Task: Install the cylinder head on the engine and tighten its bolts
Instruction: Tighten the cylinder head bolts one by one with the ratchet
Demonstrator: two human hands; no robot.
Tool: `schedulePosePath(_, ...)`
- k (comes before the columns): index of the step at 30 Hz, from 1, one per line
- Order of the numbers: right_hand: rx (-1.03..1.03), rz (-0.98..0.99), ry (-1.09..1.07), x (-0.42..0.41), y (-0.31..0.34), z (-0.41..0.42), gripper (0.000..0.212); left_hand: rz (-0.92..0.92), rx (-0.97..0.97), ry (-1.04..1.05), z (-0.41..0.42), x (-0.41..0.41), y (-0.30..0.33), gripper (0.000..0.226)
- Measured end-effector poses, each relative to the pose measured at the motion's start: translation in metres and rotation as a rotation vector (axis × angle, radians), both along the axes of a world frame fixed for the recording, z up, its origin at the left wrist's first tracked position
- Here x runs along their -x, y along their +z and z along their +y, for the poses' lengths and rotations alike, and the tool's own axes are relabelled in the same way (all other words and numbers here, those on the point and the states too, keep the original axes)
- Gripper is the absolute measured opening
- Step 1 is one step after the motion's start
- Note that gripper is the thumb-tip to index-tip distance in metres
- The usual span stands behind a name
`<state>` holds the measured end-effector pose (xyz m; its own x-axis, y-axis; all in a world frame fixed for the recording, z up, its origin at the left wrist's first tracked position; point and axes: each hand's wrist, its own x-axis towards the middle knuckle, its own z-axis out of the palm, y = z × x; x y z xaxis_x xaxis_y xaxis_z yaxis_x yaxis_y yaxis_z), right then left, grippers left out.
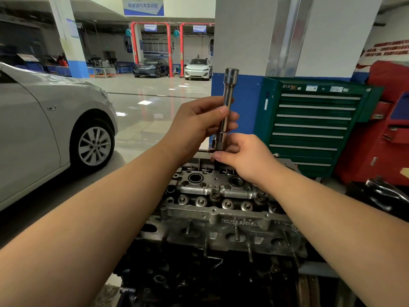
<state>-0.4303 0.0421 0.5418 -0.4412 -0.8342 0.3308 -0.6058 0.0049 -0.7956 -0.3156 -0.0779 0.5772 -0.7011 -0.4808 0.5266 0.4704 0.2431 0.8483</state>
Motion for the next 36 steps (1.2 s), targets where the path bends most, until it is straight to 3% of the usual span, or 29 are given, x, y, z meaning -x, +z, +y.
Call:
schedulePosePath(5, 0.007, 0.049, -0.05, -0.0014, -0.0008, -0.0013, 0.027, 0.002, 0.073, 0.156, 0.0014, 0.0017, 0.001, 0.014)
schedulePosePath(9, 0.034, -0.058, 0.101, -0.0023, -0.0011, 0.0017, 0.017, -0.004, 0.043, 0.222, -0.0023, 0.0007, 0.0016, 0.025)
schedulePosePath(17, 0.009, 0.054, -0.025, -0.0002, -0.0018, -0.0033, 0.02, 0.002, 0.076, 0.285, 0.0036, 0.0011, -0.0008, 0.026)
schedulePosePath(20, 0.022, 0.057, -0.053, 0.0002, -0.0018, -0.0026, 0.025, -0.008, 0.04, 0.25, -0.0001, 0.0018, -0.0007, 0.025)
schedulePosePath(23, 0.013, 0.022, 0.031, -0.0017, -0.0011, -0.0008, 0.012, -0.001, 0.038, 0.238, -0.0017, 0.0028, -0.0024, 0.017)
schedulePosePath(25, -0.013, 0.011, 0.08, -0.003, -0.0004, 0.0002, 0.017, 0.004, 0.036, 0.22, -0.002, 0.0023, -0.003, 0.013)
schedulePosePath(33, -0.066, 0.039, 0.026, -0.0005, 0.0001, -0.0008, 0.015, 0.008, -0.009, 0.125, 0.0021, 0.0006, -0.0013, 0.041)
schedulePosePath(36, -0.072, 0.05, 0.014, -0.0006, -0.0005, -0.0022, 0.014, -0.028, 0.097, 0.23, 0.0002, 0.0012, -0.0009, 0.023)
